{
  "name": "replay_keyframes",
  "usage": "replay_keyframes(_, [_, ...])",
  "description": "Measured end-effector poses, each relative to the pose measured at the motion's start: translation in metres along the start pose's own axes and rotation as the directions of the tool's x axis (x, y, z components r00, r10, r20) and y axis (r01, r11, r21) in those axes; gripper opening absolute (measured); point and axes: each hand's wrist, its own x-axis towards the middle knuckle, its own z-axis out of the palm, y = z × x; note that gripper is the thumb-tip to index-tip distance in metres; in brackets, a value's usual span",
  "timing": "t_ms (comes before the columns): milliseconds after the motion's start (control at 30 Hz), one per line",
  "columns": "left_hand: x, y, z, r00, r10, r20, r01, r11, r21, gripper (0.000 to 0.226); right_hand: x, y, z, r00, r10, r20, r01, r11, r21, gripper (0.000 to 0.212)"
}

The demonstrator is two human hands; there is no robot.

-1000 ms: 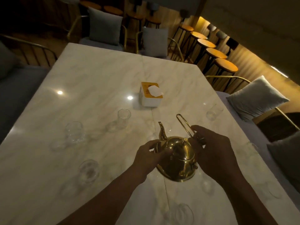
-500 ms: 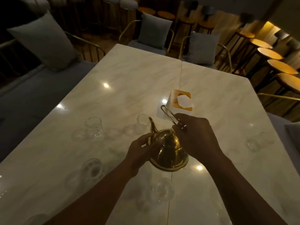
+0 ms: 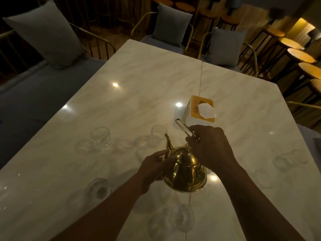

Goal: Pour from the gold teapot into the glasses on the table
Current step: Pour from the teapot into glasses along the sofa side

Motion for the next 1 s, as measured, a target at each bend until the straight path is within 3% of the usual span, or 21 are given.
replay_keyframes(233, [0.015,-0.005,-0.010,0.999,-0.034,0.005,0.034,0.999,0.007,0.050,0.012,-0.006,0.004,0.999,0.018,0.032,-0.017,0.999,-0.029,0.040])
replay_keyframes(1000, [0.021,-0.006,-0.012,0.995,-0.069,0.070,0.069,0.998,0.000,0.049,0.024,-0.016,0.000,0.998,0.031,0.055,-0.027,0.998,-0.064,0.040])
